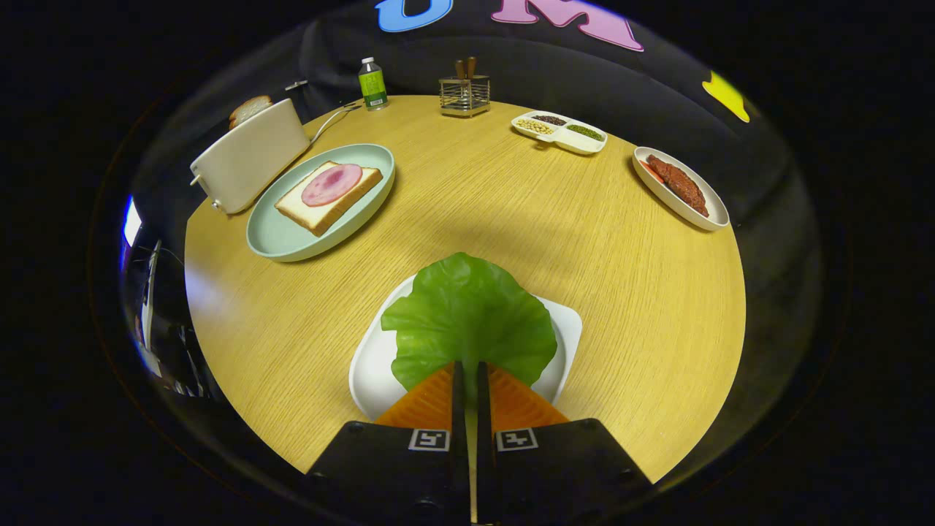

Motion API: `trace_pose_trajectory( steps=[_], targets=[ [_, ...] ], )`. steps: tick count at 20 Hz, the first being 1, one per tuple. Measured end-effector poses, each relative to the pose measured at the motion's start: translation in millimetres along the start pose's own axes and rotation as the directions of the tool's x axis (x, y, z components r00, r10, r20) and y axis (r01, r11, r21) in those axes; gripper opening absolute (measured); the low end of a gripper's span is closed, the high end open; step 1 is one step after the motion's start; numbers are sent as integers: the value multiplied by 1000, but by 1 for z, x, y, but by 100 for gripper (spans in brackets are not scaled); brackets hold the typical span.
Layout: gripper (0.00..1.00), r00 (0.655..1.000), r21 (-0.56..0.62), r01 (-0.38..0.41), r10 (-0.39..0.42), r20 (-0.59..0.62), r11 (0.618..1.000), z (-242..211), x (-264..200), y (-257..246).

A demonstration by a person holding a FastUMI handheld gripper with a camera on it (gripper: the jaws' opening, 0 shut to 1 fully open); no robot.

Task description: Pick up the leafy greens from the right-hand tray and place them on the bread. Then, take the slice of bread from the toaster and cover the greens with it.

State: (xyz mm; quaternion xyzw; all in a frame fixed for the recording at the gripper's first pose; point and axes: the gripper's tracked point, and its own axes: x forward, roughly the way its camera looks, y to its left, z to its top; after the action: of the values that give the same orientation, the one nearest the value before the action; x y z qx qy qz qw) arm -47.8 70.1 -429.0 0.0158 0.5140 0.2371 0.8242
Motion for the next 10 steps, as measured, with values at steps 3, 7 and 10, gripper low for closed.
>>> trace_pose_trajectory(
  steps=[3, 7, 10],
  targets=[
    [5, 998, 10, 20, -20, 59, 1000, 15, -19, 1],
    [6, 988, 22, 31, -34, 150, 999, 43, -52, 6],
    [5, 976, 34, 16, -23, 216, 999, 69, -78, 21]
  ],
)
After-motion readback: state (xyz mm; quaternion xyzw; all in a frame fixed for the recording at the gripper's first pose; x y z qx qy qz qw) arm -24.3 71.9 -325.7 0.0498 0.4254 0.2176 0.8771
